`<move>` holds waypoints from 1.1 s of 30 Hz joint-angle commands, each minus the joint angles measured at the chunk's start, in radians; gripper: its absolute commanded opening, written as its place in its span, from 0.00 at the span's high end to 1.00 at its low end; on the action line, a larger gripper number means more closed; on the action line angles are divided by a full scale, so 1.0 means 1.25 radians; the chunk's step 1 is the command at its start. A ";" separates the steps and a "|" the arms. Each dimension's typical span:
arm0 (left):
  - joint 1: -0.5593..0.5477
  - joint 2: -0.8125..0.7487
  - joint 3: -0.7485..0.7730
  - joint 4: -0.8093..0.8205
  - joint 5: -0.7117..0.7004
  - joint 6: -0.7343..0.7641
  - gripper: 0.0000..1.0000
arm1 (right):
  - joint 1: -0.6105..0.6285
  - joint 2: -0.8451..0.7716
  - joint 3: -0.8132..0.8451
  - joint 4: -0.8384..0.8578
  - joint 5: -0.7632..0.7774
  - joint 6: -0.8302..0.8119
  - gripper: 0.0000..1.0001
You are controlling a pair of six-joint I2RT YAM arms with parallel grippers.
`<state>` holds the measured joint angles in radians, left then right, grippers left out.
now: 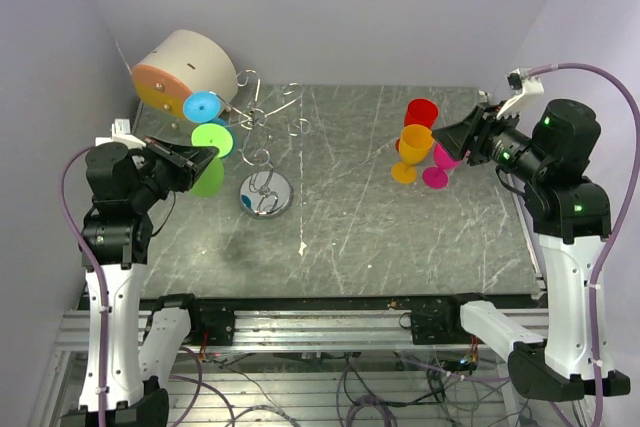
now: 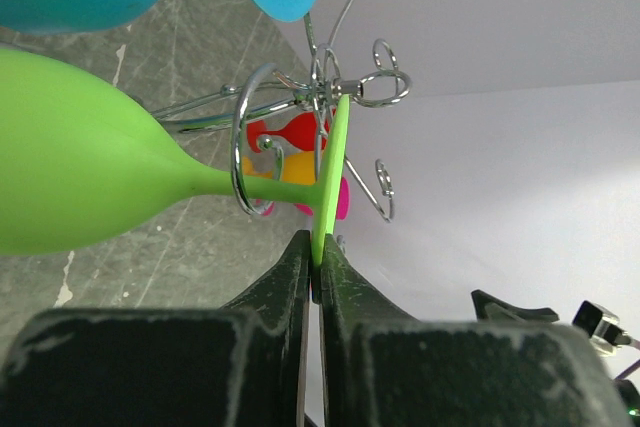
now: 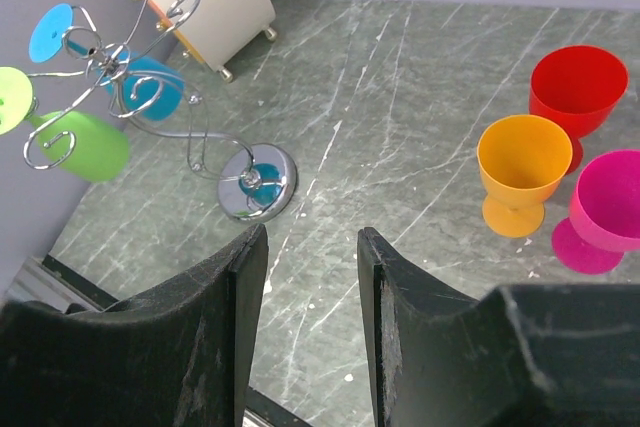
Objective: Take the wine glass off the wine glass rack
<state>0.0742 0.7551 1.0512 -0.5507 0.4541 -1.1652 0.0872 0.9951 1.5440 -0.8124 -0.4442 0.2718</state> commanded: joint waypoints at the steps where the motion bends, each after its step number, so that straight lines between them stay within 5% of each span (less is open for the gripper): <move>1: -0.006 -0.028 0.024 0.048 -0.020 -0.054 0.88 | 0.005 -0.015 -0.004 0.020 0.011 -0.011 0.59; 18: -0.006 0.008 0.073 0.040 -0.136 -0.030 0.88 | 0.004 -0.030 -0.009 0.033 0.013 -0.004 0.59; 33: -0.006 0.078 0.011 0.222 -0.001 -0.111 0.87 | 0.004 -0.028 -0.018 0.047 0.006 0.008 0.60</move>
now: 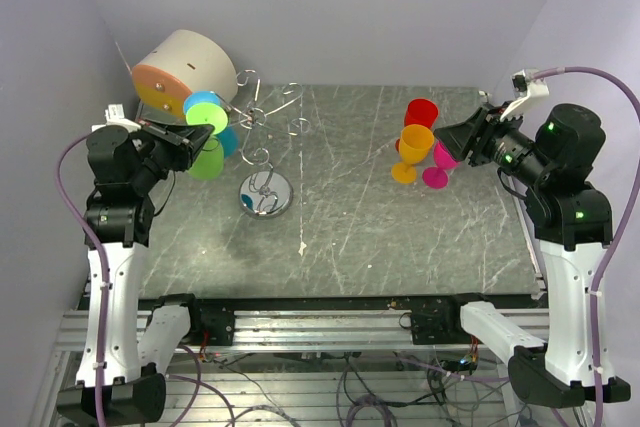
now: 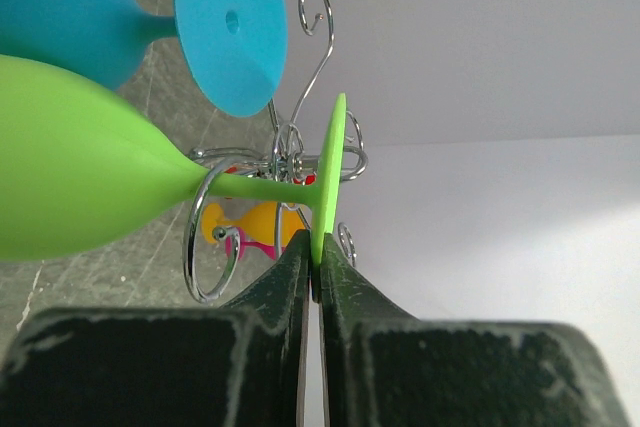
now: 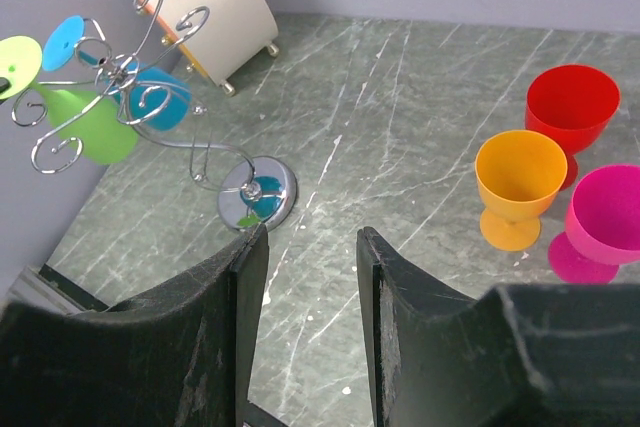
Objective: Take the wine glass off the wine glass rack
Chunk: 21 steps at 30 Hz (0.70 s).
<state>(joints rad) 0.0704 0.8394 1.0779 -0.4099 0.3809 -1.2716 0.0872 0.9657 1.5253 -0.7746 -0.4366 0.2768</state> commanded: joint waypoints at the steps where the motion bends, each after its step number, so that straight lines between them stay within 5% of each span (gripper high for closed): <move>1: -0.003 0.015 -0.010 0.112 0.069 -0.029 0.87 | 0.004 -0.004 -0.003 0.017 0.000 0.004 0.60; 21: -0.025 -0.001 0.035 0.029 0.301 -0.015 0.87 | 0.004 0.019 0.041 -0.001 -0.011 0.007 0.60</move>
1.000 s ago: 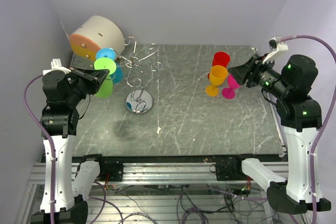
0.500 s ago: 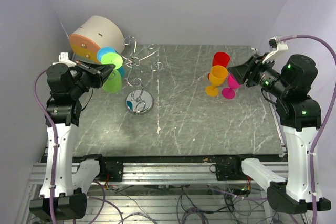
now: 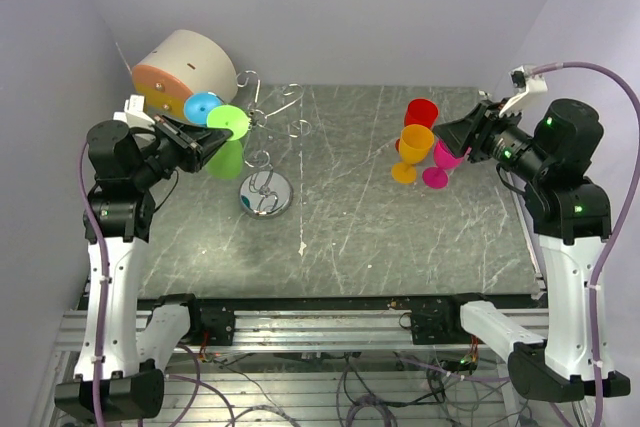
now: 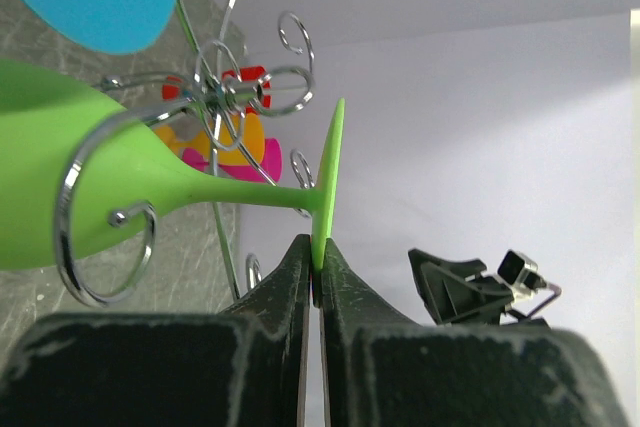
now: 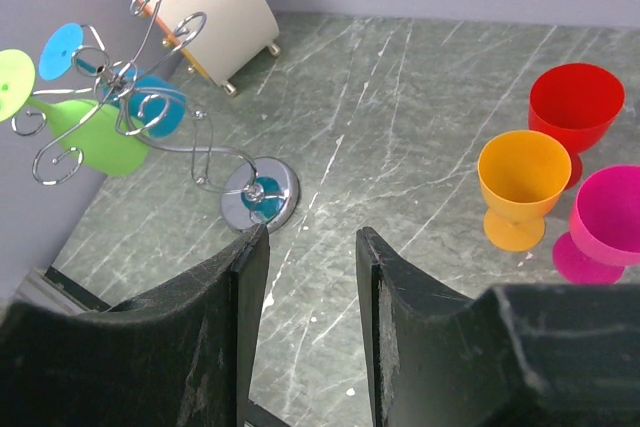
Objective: Take the wine glass off the wine glass rack
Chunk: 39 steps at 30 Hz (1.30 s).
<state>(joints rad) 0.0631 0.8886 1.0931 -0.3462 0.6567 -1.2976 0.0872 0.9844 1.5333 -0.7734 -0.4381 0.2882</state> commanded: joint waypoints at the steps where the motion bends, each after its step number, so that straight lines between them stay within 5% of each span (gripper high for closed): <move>1: -0.019 -0.049 0.025 -0.040 0.080 0.016 0.87 | 0.005 0.006 0.040 -0.004 -0.011 -0.002 0.60; 18: -0.023 -0.244 0.014 -0.186 0.041 -0.020 0.88 | 0.004 0.023 0.091 -0.043 -0.034 0.012 0.60; 28: -0.023 -0.366 0.028 0.092 -0.006 -0.157 0.87 | 0.004 0.003 0.021 0.147 -0.333 0.120 0.60; 31: -0.023 -0.358 0.019 0.247 0.035 -0.207 0.87 | 0.004 -0.014 -0.034 0.324 -0.471 0.220 0.60; 35: -0.022 -0.308 -0.055 0.700 0.083 -0.387 0.87 | 0.004 -0.036 -0.116 0.604 -0.571 0.413 0.59; 39: -0.025 -0.207 -0.108 1.186 0.045 -0.610 0.86 | 0.005 -0.038 -0.119 0.694 -0.588 0.484 0.59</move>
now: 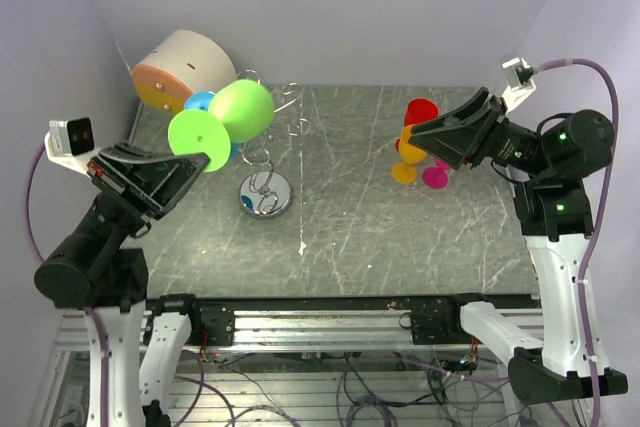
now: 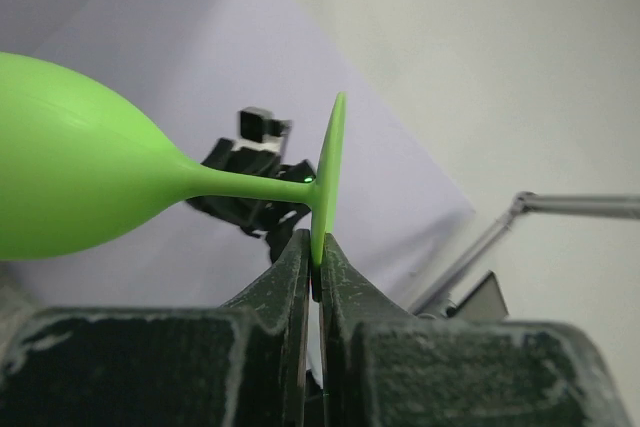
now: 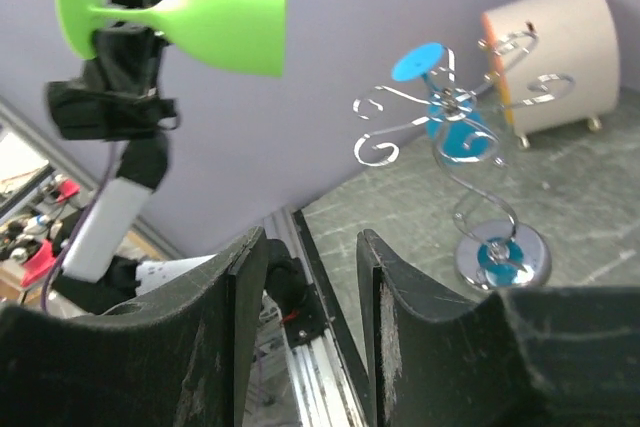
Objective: Take the wine glass off the wine glass rack
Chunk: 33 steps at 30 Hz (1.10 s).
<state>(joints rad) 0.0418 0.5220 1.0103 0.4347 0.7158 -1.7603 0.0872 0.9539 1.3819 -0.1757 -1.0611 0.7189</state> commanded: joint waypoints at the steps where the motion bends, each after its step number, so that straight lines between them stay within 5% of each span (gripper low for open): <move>1: -0.011 0.109 -0.044 0.644 -0.018 -0.268 0.85 | 0.004 -0.010 0.008 0.226 -0.094 0.146 0.59; 6: -0.014 0.222 -0.023 1.021 -0.085 -0.410 0.82 | 0.004 0.021 -0.001 0.418 -0.142 0.284 0.56; 12: -0.018 0.218 -0.028 1.035 -0.042 -0.391 0.82 | 0.029 0.099 -0.004 0.684 -0.164 0.435 0.51; 21: -0.088 0.144 -0.142 1.028 0.089 -0.369 0.84 | 0.252 0.250 0.187 0.254 -0.095 0.024 0.49; 33: -0.159 0.039 -0.242 1.037 0.115 -0.348 0.85 | 0.332 0.259 0.072 0.566 -0.139 0.183 0.42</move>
<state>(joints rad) -0.1345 0.5968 0.6945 1.4841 0.8341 -2.0956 0.4702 1.2938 1.5051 0.3977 -1.2247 0.9051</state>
